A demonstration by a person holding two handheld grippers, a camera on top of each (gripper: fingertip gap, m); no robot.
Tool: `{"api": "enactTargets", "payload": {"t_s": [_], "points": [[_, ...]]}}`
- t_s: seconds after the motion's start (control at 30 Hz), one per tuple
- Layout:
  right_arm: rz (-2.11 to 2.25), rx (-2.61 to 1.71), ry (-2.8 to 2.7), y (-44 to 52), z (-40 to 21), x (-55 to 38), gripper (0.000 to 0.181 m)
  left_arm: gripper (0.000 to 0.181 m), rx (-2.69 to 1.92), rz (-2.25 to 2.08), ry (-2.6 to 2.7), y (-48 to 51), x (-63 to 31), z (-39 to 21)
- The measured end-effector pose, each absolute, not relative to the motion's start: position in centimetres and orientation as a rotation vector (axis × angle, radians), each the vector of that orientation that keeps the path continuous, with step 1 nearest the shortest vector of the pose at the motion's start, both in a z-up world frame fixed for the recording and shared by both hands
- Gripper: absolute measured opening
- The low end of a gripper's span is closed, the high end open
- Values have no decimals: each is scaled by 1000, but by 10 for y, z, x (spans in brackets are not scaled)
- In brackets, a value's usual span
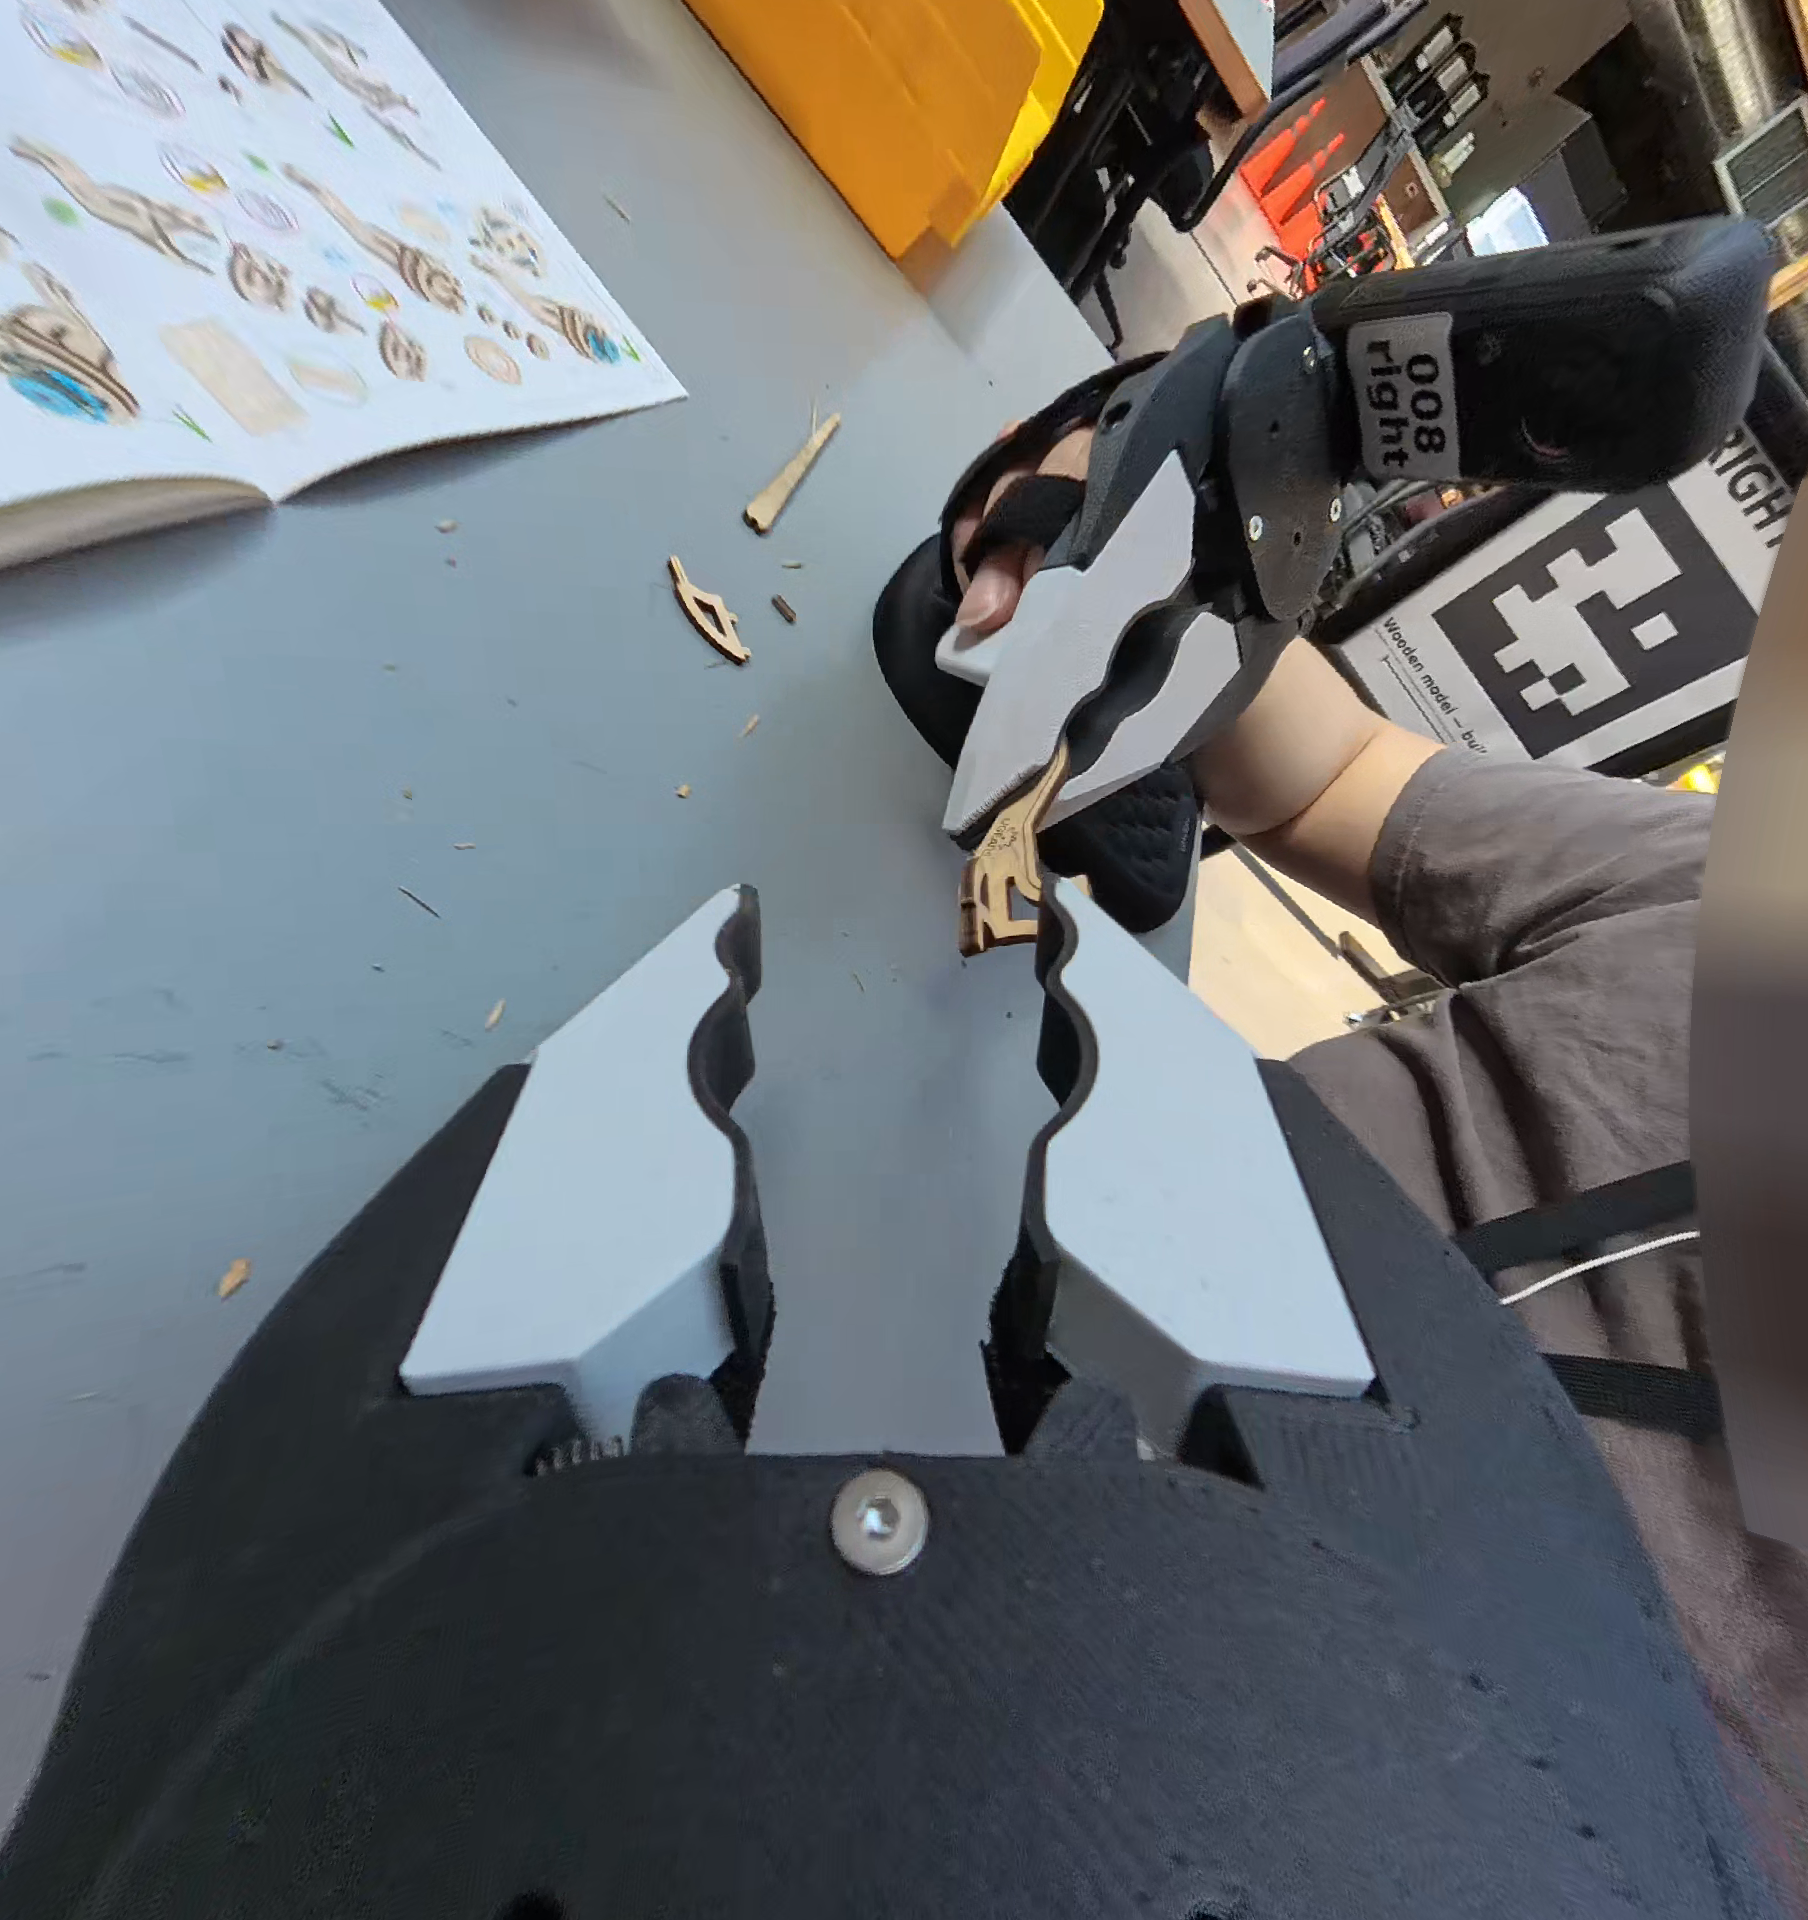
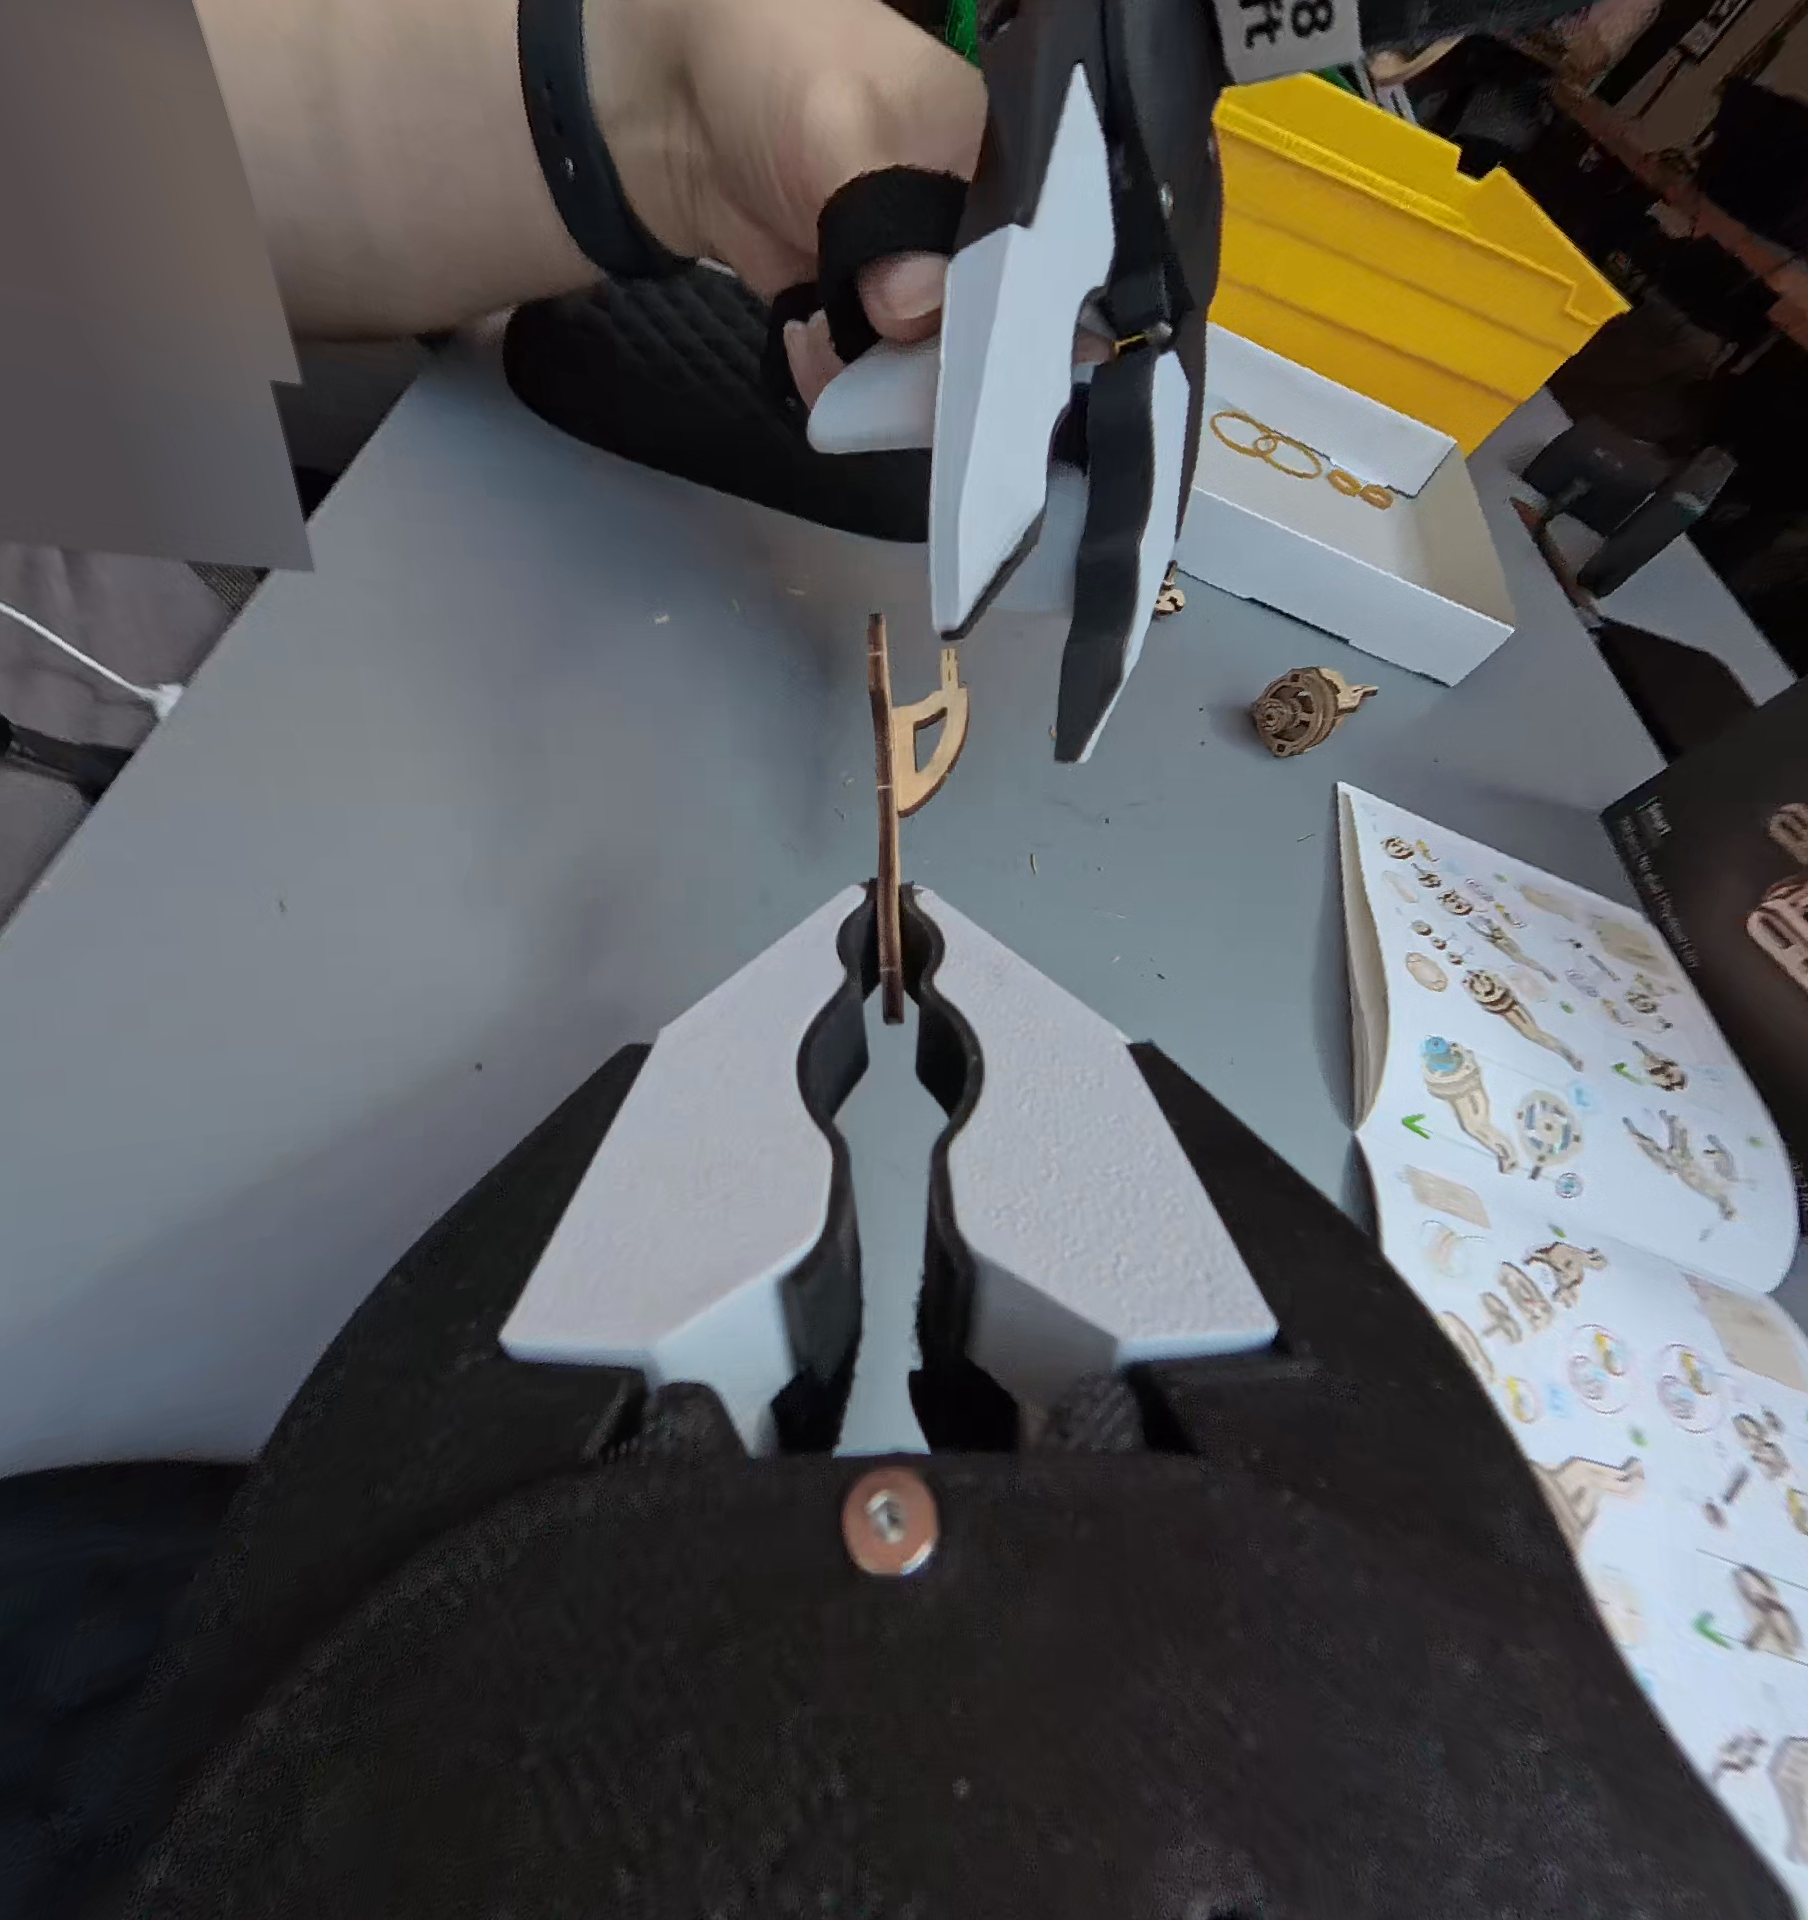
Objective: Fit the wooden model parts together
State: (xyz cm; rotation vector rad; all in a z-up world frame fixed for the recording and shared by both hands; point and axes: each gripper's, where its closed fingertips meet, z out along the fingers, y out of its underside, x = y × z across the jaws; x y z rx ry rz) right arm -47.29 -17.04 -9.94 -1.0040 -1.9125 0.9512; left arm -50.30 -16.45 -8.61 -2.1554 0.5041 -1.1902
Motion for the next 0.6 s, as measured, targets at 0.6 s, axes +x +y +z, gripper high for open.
{"api": "enactTargets", "payload": {"t_s": [0.6], "points": [[1963,-1355,-1506,-166,-45,-466,0,41,-1707,-967,726,-168,-474,-52]]}}
